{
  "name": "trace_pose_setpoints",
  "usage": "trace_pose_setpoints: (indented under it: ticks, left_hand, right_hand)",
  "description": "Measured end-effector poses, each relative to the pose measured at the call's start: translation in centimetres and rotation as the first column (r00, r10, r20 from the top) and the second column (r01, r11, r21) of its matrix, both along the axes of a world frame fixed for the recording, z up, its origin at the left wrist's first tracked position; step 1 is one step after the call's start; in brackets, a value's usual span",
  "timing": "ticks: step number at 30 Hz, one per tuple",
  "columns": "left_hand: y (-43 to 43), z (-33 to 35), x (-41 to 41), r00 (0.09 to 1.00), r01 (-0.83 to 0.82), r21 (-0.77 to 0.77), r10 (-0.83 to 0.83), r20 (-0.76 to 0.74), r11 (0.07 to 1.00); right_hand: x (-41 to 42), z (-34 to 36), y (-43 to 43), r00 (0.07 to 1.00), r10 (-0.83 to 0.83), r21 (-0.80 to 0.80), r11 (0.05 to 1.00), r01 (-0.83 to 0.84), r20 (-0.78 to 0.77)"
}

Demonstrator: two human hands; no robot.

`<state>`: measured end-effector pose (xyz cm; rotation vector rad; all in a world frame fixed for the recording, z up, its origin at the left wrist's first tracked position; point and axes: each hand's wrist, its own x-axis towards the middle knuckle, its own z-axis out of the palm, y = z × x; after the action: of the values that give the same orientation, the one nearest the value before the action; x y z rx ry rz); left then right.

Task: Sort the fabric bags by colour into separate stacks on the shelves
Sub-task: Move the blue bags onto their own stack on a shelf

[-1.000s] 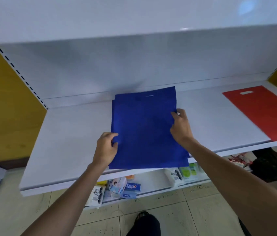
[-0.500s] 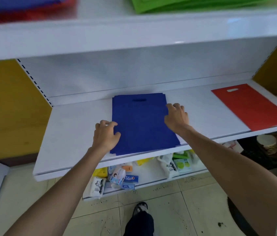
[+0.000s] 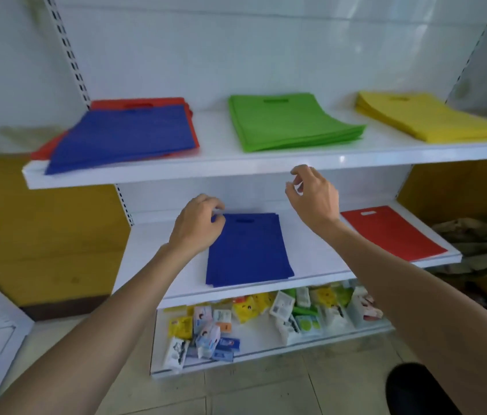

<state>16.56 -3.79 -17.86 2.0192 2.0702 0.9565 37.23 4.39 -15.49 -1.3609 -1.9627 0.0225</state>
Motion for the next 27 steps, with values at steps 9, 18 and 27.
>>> trace_pose_setpoints:
  ticks: [9,18,27]
  left_hand:
    - [2.2,11.7,-8.0,0.998,-0.027,0.343,0.045,-0.043,0.939]
    - [6.1,10.8,-23.6,0.744,-0.648,-0.142,0.582,-0.328,0.748]
    - [9.0,10.7,-27.8,0.869,-0.478,-0.253,0.494,0.0,0.841]
  right_hand:
    - [-8.2,10.4,4.6,0.997,0.062,0.168,0.984,-0.055,-0.04]
    - [-21.0,9.6,10.8,0.983,0.177,-0.099,0.98,-0.172,0.048]
    - [-27.4,7.3,14.3,0.999,-0.017,-0.349,0.937,0.031,0.044]
